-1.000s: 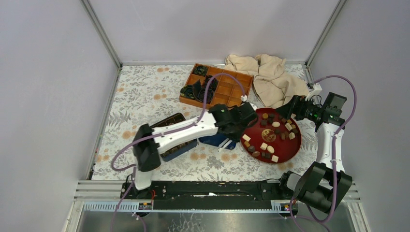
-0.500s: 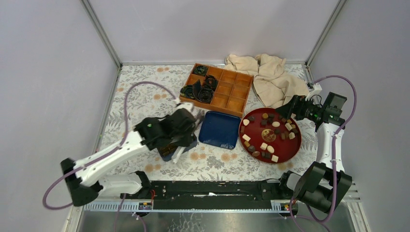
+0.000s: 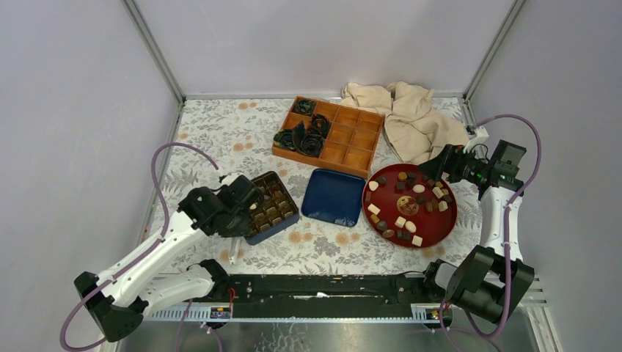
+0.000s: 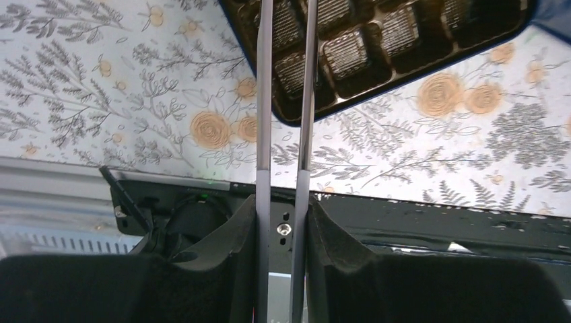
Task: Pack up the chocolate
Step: Place the fake chocolate in the packing box.
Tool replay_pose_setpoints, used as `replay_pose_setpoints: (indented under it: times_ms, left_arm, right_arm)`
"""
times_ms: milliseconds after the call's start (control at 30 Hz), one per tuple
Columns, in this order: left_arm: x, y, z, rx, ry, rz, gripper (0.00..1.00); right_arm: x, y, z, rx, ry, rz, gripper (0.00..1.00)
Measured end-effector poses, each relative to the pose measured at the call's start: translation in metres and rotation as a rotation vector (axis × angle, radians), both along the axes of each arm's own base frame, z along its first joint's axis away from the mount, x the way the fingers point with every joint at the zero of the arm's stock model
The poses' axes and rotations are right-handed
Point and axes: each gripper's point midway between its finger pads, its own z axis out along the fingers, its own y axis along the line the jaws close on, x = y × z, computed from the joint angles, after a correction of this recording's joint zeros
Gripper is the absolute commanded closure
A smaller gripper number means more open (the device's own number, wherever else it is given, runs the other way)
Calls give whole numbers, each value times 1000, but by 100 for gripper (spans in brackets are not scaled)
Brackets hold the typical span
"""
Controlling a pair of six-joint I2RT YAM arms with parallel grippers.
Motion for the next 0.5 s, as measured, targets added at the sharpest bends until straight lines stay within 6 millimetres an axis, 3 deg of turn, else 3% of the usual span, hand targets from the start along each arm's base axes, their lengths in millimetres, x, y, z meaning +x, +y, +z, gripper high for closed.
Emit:
replay_pose_setpoints:
  times_ms: [367, 500]
  left_arm:
    - [-2, 9, -10, 77, 46, 17, 98]
    - [-3, 10, -11, 80, 50, 17, 93]
  right_arm:
    - [0, 0, 0, 0, 0, 0, 13]
    - [0, 0, 0, 0, 0, 0, 13]
